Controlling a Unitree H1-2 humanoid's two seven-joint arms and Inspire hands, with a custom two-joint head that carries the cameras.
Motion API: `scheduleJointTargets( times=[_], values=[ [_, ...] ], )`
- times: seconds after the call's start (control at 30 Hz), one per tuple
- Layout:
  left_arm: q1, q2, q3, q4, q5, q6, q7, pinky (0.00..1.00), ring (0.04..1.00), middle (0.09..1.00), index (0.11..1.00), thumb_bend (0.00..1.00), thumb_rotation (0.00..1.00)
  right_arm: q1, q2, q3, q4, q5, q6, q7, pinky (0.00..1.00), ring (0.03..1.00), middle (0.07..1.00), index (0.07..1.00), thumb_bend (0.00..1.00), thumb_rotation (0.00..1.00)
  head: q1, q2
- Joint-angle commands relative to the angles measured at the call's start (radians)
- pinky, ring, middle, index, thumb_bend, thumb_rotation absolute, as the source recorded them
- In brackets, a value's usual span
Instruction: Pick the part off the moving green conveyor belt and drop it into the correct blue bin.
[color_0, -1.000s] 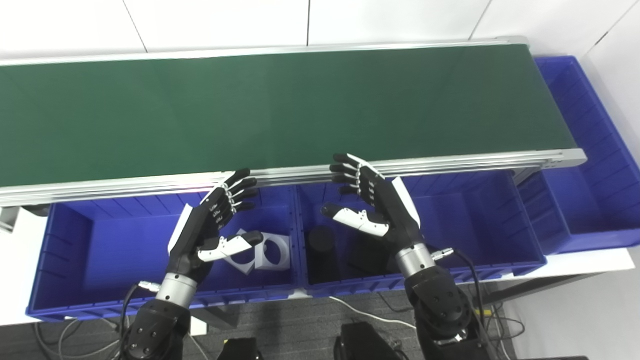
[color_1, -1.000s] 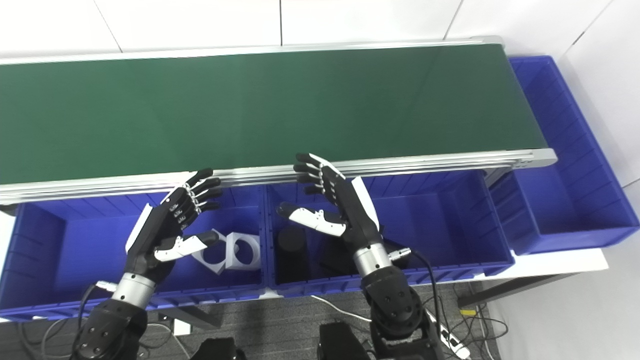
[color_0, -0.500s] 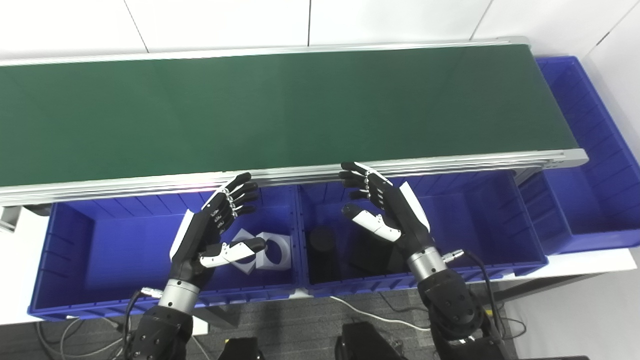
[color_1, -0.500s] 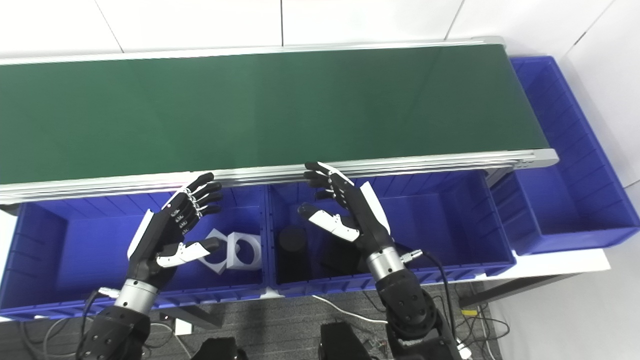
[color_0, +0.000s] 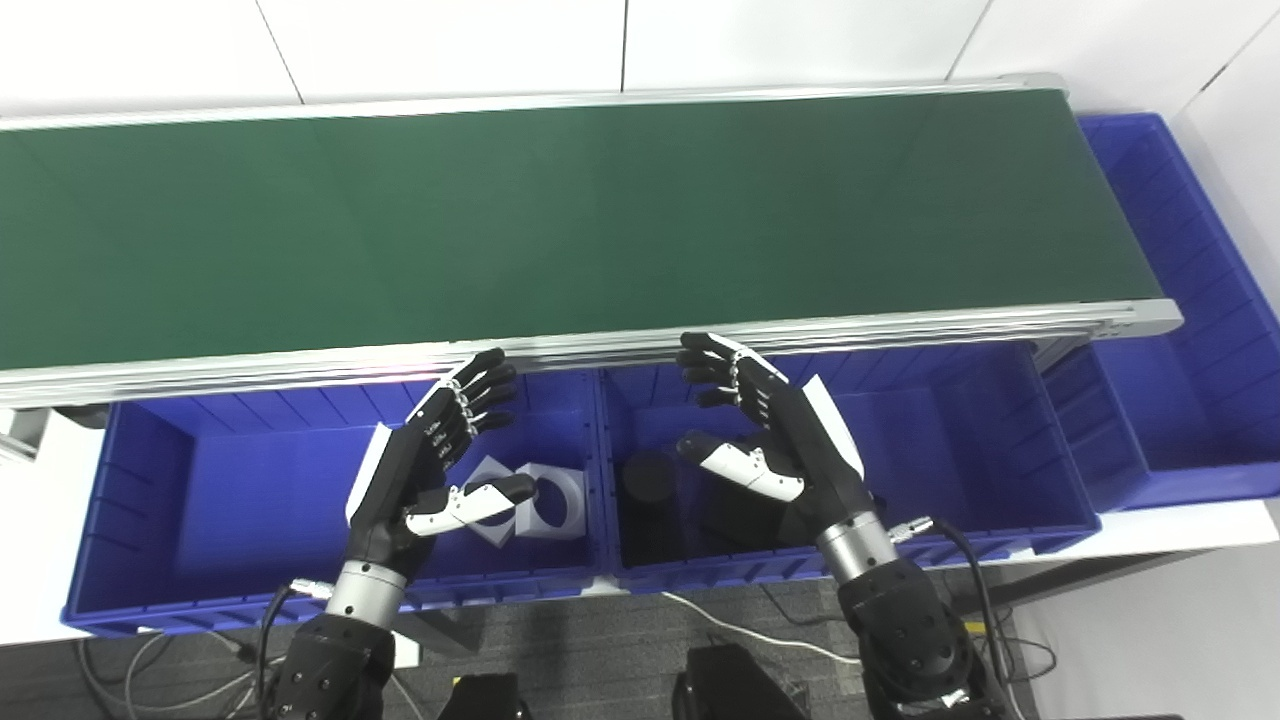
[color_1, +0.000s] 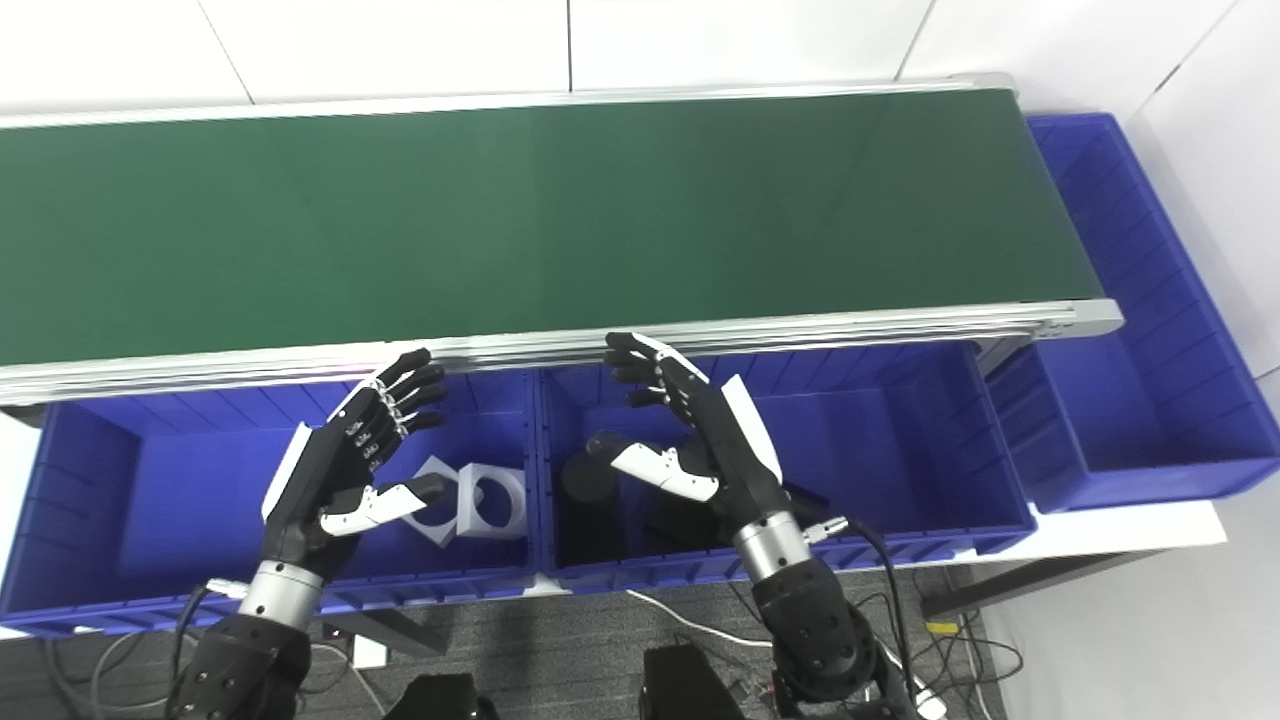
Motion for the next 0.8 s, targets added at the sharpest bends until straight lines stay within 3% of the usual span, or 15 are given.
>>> scheduleJointTargets(
  times=[0.0,0.43,0.57,0.77],
  values=[
    [-0.01,-0.011,-0.001,-0.007,0.013,-0.05,0.012,0.77,0.816,0.835,0.858,0.92,0.35,-0.003,0.006,0.0,-0.017,-0.004,-0.072,-0.013,0.7,0.78,0.796,0.827,0.75,0.59,0.005,-0.003],
    [-0.025,-0.031,0.003,0.048,0.006,-0.103,0.023,0.75,0.813,0.834,0.852,0.93,0.36,-0.018,-0.018,0.02,0.022,-0.079,-0.055,-0.006,0.72,0.801,0.827,0.862,0.78,0.56,0.045,-0.044],
    [-0.02,-0.038,0.001,0.068,0.02,-0.124,0.029,0.75,0.81,0.836,0.852,0.93,0.36,-0.01,-0.018,0.018,0.032,-0.099,-0.07,-0.021,0.71,0.794,0.825,0.862,0.76,0.54,0.067,-0.092],
    [-0.024,-0.042,0.0,0.101,0.02,-0.149,0.028,0.74,0.806,0.833,0.848,0.93,0.35,-0.014,-0.016,0.018,0.059,-0.111,-0.089,-0.036,0.71,0.795,0.824,0.86,0.73,0.52,0.068,-0.13]
  ],
)
